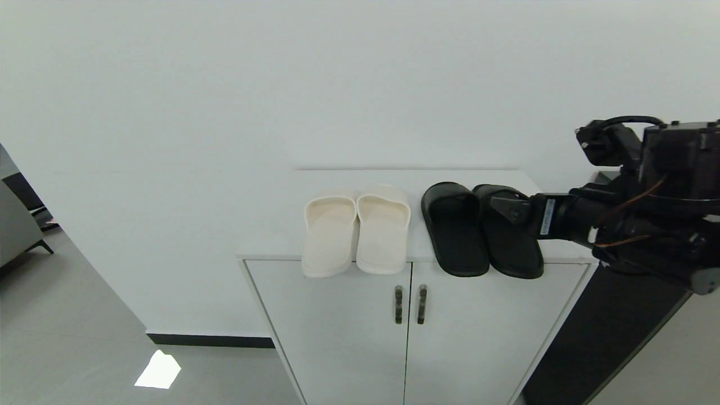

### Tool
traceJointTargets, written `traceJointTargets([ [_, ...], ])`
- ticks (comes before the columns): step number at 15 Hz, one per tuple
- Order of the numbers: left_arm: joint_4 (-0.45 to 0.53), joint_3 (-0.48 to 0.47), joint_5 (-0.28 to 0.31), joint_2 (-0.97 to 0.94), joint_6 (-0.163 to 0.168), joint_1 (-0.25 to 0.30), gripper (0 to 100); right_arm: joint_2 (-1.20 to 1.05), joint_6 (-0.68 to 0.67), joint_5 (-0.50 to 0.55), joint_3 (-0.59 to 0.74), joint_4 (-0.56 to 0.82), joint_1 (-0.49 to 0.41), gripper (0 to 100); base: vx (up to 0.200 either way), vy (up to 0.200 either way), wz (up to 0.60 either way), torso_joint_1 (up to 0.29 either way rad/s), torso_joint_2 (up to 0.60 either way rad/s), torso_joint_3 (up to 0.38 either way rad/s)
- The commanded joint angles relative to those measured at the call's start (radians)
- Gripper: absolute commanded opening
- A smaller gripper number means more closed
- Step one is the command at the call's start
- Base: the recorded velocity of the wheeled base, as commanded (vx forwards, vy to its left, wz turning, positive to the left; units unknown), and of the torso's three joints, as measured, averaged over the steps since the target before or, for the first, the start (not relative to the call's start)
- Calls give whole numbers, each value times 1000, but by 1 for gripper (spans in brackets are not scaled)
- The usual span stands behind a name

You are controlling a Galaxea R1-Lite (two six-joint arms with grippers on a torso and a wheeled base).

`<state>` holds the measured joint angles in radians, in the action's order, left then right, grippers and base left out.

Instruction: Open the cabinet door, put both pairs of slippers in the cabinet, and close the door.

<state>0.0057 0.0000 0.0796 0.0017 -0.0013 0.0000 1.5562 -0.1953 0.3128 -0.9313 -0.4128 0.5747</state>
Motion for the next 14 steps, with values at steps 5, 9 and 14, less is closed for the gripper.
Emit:
traceJointTargets([
  [5,0,0,0,0,0,0,0,223,48,152,-146,-20,39,100,0,0,0,0,0,0],
  [9,0,0,0,0,-2,0,0,278,40,167,-201,-15,60,100,0,0,0,0,0,0],
  [14,0,0,0,0,-3,0,0,374,39,193,-279,-20,37,100,0,0,0,0,0,0],
])
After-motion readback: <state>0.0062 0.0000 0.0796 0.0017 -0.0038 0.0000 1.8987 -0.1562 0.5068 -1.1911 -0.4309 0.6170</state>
